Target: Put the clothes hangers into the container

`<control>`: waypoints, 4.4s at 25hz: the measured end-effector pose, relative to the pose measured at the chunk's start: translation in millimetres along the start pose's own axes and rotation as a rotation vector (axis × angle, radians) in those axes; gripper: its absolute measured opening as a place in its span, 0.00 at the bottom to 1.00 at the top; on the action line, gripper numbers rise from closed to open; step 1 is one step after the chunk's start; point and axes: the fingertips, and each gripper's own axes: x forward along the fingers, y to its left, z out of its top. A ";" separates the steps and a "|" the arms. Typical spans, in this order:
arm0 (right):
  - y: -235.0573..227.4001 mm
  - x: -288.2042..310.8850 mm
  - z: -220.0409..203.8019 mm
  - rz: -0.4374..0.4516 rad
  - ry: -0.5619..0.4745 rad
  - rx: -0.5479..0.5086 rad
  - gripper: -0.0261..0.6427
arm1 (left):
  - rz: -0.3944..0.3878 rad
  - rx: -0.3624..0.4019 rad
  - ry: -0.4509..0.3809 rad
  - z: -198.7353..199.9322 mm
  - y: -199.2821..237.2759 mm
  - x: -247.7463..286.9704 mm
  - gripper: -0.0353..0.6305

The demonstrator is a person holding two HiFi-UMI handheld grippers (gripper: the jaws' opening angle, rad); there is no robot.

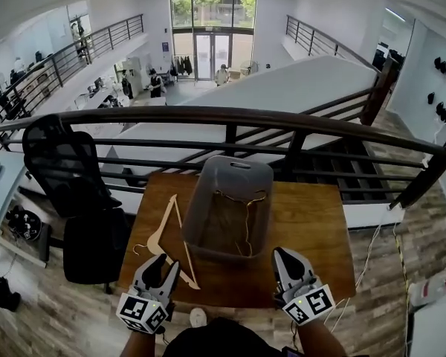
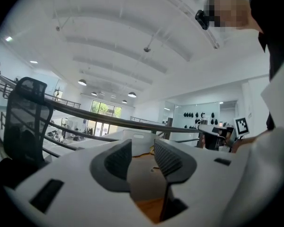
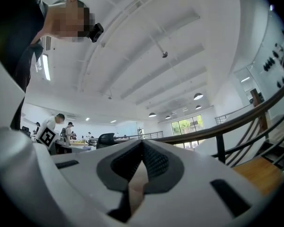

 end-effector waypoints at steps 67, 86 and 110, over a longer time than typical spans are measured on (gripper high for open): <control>265.0 86.2 -388.2 0.360 1.140 -0.176 0.16 | 0.281 -0.510 0.329 -206.9 188.2 -187.2 0.29; 303.5 46.1 -386.5 0.488 1.127 -0.204 0.16 | 0.263 -0.953 0.289 -296.7 149.4 -146.0 0.43; 336.3 36.2 -353.2 0.630 0.989 -0.332 0.19 | 0.248 -1.071 0.107 -229.3 161.6 -135.4 0.15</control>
